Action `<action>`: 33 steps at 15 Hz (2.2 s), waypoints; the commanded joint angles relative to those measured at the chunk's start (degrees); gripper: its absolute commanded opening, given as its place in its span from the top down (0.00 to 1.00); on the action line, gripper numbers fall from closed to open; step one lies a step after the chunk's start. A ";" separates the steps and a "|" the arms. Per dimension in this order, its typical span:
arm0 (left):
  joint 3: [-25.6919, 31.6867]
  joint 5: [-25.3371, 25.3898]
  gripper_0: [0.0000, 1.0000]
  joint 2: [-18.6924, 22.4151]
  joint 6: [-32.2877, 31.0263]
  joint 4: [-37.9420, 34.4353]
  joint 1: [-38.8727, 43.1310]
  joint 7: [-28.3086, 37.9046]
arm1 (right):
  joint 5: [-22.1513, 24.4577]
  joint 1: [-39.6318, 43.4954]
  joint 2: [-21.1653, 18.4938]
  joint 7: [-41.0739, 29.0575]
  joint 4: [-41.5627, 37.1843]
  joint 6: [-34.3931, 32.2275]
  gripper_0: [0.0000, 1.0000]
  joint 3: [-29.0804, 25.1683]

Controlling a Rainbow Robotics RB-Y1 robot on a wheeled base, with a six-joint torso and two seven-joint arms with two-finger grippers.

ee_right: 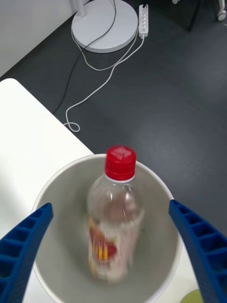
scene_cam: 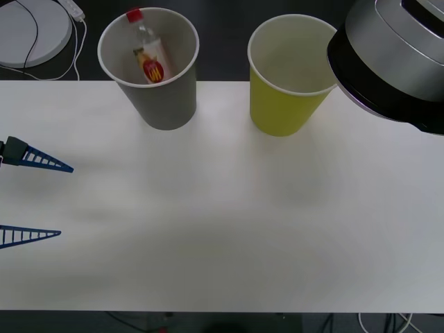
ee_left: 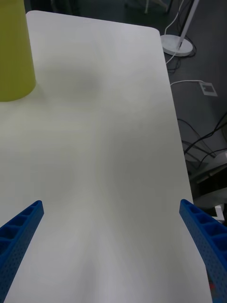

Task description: Put the can into the green bin and the plastic bottle into the gray bin

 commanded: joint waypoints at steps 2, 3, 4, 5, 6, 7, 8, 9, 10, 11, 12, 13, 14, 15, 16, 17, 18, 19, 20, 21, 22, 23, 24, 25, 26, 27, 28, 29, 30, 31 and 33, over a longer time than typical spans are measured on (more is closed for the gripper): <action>0.00 0.00 0.00 0.00 0.00 0.00 0.00 0.00 | -0.08 0.00 0.00 0.03 0.06 0.56 0.00 0.00; 0.00 0.00 0.00 0.00 0.00 0.00 0.00 0.00 | -0.08 0.00 0.00 0.12 0.06 0.56 0.00 0.09; 0.00 0.00 0.00 0.00 0.00 0.00 0.00 0.00 | -0.08 0.00 0.00 0.12 0.06 0.64 0.00 0.09; 0.00 0.00 0.00 0.00 0.00 0.00 0.00 0.00 | -0.08 0.00 0.00 0.12 0.06 0.73 0.00 0.18; 0.00 0.00 0.00 0.00 0.00 0.00 0.00 0.00 | -0.08 0.00 0.00 0.12 0.06 0.64 0.00 0.18; 0.00 0.00 0.00 0.00 0.00 0.00 0.00 0.00 | -0.08 0.09 0.00 0.20 0.06 0.73 0.00 0.18; 0.00 0.00 0.00 0.00 0.00 0.00 0.00 0.00 | -0.08 0.00 0.00 0.20 0.06 0.73 0.00 0.18; 0.00 0.00 0.00 0.00 0.00 0.00 0.00 0.00 | -0.08 0.09 0.00 0.20 0.06 0.73 0.00 0.18; 0.00 0.00 0.00 0.00 0.00 0.00 0.00 0.00 | -0.08 0.00 0.00 0.20 0.06 0.73 0.00 0.09; 0.00 0.00 0.00 0.00 0.00 0.00 0.00 0.00 | -0.08 0.09 0.00 0.20 0.06 0.73 0.00 0.18; 0.00 0.00 0.00 0.00 0.00 0.00 0.00 0.00 | -0.17 0.44 0.00 1.08 0.06 0.91 0.00 0.18; 0.00 0.00 0.00 0.00 0.00 0.00 0.00 0.00 | -0.34 0.88 -0.26 1.79 -0.11 1.17 0.00 0.18; 0.00 0.00 0.00 0.00 0.00 0.00 0.00 0.00 | -0.43 1.59 -0.88 1.96 -0.99 1.26 0.00 0.18; 0.00 0.00 0.00 0.00 0.00 0.00 0.00 0.00 | -0.52 2.11 -1.58 2.14 -2.05 1.26 0.00 0.09; 0.00 0.00 0.00 0.00 0.00 0.00 0.00 0.00 | -0.70 2.90 -2.90 3.37 -3.63 1.26 0.00 0.18; 0.00 0.00 0.00 0.00 0.00 0.00 0.00 0.00 | -0.96 3.34 -3.69 3.72 -4.51 1.17 0.00 0.18; 0.00 0.00 0.00 0.00 0.00 0.00 0.00 0.00 | -1.31 4.13 -5.27 3.72 -6.35 1.08 0.00 0.09; 0.00 0.00 0.00 0.00 0.00 0.00 0.00 0.00 | -1.58 4.75 -6.50 3.72 -7.94 0.56 0.00 0.09; 0.00 0.00 0.00 0.00 0.00 0.00 0.00 0.00 | -1.84 5.28 -7.91 4.25 -9.43 -0.59 0.00 -0.18; 0.00 0.00 0.00 0.00 0.00 0.00 0.00 0.00 | -2.19 5.89 -9.84 4.60 -11.45 -2.52 0.00 -1.14; 0.00 0.00 0.00 0.00 0.00 0.00 0.00 0.00 | -2.45 6.42 -11.34 5.21 -13.12 -3.84 0.00 -1.67; 0.00 0.00 0.00 0.00 0.00 0.00 0.00 0.00 | -2.72 7.03 -12.83 5.92 -14.88 -5.07 0.00 -2.55; 0.00 0.00 0.00 0.00 0.00 0.00 0.00 0.00 | -3.16 8.27 -15.20 6.88 -17.34 -6.56 0.00 -3.60; 0.00 0.00 0.00 0.00 0.00 0.00 0.00 0.00 | -3.51 9.14 -16.96 7.59 -19.54 -7.44 0.00 -4.04; 0.00 0.00 0.00 0.00 0.00 0.00 0.00 0.00 | -3.86 10.02 -18.72 8.38 -21.65 -8.23 0.00 -4.66; 0.00 0.00 0.00 0.00 0.00 0.00 0.00 0.00 | -4.48 11.52 -21.01 9.26 -24.55 -8.76 0.00 -5.36; 0.00 0.00 0.00 0.00 0.00 0.00 0.00 0.00 | -4.83 12.84 -22.68 9.61 -26.92 -8.85 0.00 -5.62; 0.00 0.00 0.00 0.00 0.00 0.00 0.00 0.00 | -5.27 14.59 -24.70 9.70 -30.00 -8.85 0.00 -6.24; 0.00 0.00 0.00 0.00 0.00 0.00 0.00 0.00 | -5.53 15.91 -26.02 10.22 -32.02 -8.85 0.00 -6.77; 0.00 0.00 0.00 0.00 0.00 0.00 0.00 0.00 | -5.97 17.49 -27.86 11.28 -34.39 -8.85 0.00 -7.29; 0.00 0.00 0.00 0.00 0.00 0.00 0.00 0.00 | -6.85 20.39 -31.38 12.24 -39.31 -8.94 0.00 -8.35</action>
